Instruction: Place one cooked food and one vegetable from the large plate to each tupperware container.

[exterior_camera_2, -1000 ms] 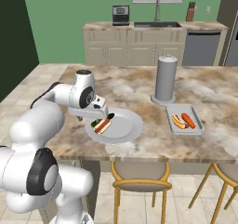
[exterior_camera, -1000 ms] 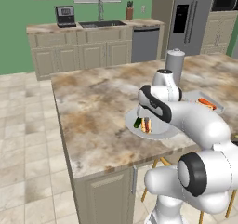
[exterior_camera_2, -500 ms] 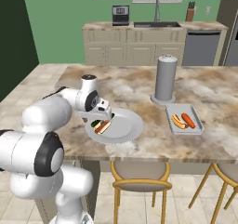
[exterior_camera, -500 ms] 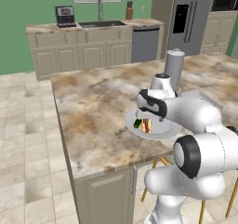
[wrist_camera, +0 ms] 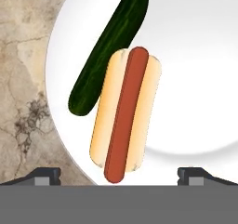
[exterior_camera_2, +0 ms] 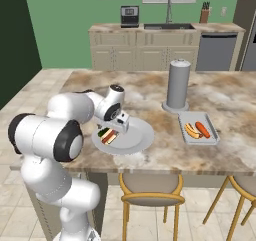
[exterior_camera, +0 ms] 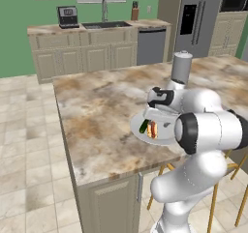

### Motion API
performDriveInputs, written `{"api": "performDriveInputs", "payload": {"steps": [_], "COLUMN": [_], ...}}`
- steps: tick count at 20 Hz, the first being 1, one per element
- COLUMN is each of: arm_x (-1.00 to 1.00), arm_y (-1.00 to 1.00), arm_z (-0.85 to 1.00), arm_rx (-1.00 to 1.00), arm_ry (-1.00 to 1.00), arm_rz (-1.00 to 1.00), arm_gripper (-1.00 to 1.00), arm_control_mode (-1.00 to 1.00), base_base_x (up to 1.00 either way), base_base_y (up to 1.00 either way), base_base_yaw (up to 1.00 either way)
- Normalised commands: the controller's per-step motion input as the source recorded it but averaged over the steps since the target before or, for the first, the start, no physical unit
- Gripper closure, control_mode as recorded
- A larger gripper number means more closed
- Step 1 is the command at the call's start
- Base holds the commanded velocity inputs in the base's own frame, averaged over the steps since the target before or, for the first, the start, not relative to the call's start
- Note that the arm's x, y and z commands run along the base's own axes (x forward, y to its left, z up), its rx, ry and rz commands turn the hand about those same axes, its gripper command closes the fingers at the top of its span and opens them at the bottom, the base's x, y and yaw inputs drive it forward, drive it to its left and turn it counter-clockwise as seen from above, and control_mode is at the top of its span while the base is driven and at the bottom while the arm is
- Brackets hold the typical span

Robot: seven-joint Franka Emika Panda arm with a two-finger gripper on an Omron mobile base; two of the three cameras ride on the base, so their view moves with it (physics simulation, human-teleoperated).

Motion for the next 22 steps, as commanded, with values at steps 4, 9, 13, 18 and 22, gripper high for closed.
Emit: {"api": "performDriveInputs", "payload": {"steps": [4,9,13,18,22], "arm_x": [0.01,0.0,0.0,0.0,0.0], "arm_y": [0.27,0.29,-0.03,-0.25,-0.12], "arm_z": [-0.29,-0.47,-0.5,-0.19,-0.03], "arm_rx": [0.0,0.0,0.0,0.0,0.0], "arm_ry": [0.01,0.02,0.0,0.0,0.0], "arm_rz": [0.0,0.0,0.0,0.0,0.0], "arm_gripper": [-1.0,-1.0,-1.0,-1.0,-1.0], "arm_control_mode": [-1.0,-1.0,-1.0,-1.0,-1.0], "base_base_x": [0.0,0.0,0.0,0.0,0.0], "base_base_y": [0.0,0.0,0.0,0.0,0.0], "base_base_yaw": [0.0,0.0,0.0,0.0,0.0]}}
